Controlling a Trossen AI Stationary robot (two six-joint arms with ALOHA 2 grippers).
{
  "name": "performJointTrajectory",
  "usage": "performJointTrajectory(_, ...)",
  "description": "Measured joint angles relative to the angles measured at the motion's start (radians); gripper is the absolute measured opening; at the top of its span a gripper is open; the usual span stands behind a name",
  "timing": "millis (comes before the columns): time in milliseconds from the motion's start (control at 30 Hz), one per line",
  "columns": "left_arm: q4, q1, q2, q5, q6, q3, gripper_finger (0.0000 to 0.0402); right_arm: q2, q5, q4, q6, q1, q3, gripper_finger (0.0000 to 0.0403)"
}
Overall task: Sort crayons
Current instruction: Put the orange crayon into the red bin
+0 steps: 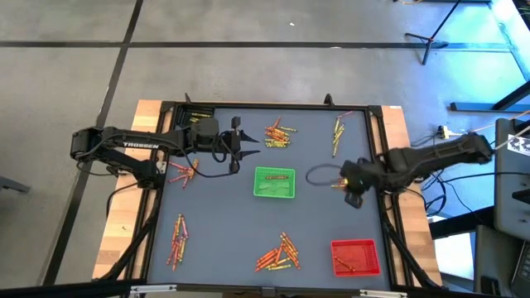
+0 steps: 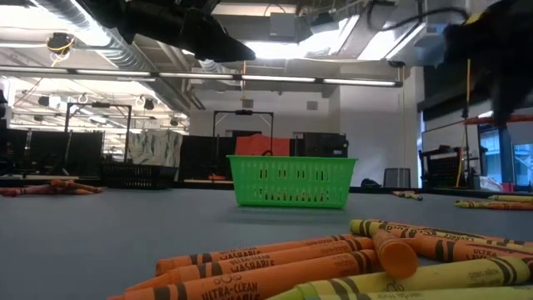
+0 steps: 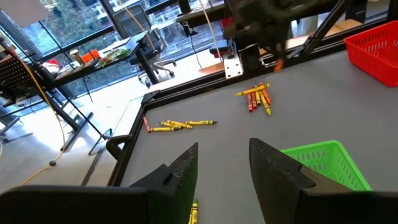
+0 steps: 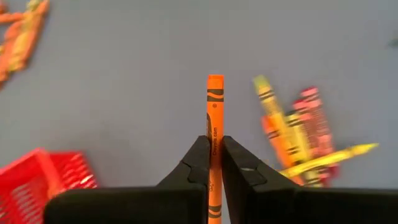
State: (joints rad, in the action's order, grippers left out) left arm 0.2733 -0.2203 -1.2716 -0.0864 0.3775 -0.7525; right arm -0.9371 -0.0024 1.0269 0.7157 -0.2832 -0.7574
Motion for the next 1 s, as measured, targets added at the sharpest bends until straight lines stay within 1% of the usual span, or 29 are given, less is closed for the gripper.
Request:
performJointTrajectory(200, 0.000, 0.000, 0.000, 0.000, 0.000, 0.000, 0.0127, -0.003, 0.015, -0.064, 0.224, -0.246, 0.000, 0.0018)
performJointTrajectory(300, 0.000, 0.000, 0.000, 0.000, 0.000, 0.000, 0.0127, -0.020, 0.043, -0.105, 0.336, -0.350, 0.000, 0.0018)
performJointTrajectory(500, 0.001, 0.000, 0.000, 0.000, -0.001, 0.000, 0.0127, -0.117, 0.099, -0.238, 0.527, -0.533, -0.001, 0.0018)
performJointTrajectory(633, 0.000, 0.002, 0.000, -0.004, -0.018, 0.000, 0.0127, -0.219, 0.125, -0.364, 0.632, -0.633, -0.001, 0.0018)
performJointTrajectory(800, -0.006, 0.005, 0.000, -0.011, -0.061, 0.000, 0.0127, -0.353, 0.125, -0.524, 0.763, -0.733, -0.002, 0.0018)
performJointTrajectory(900, -0.014, 0.016, 0.000, -0.010, -0.061, 0.000, 0.0127, -0.413, 0.123, -0.584, 0.842, -0.768, -0.002, 0.0019)
performJointTrajectory(1000, -0.007, 0.029, 0.000, -0.011, -0.061, 0.000, 0.0127, -0.443, 0.122, -0.575, 0.901, -0.772, -0.002, 0.0026)
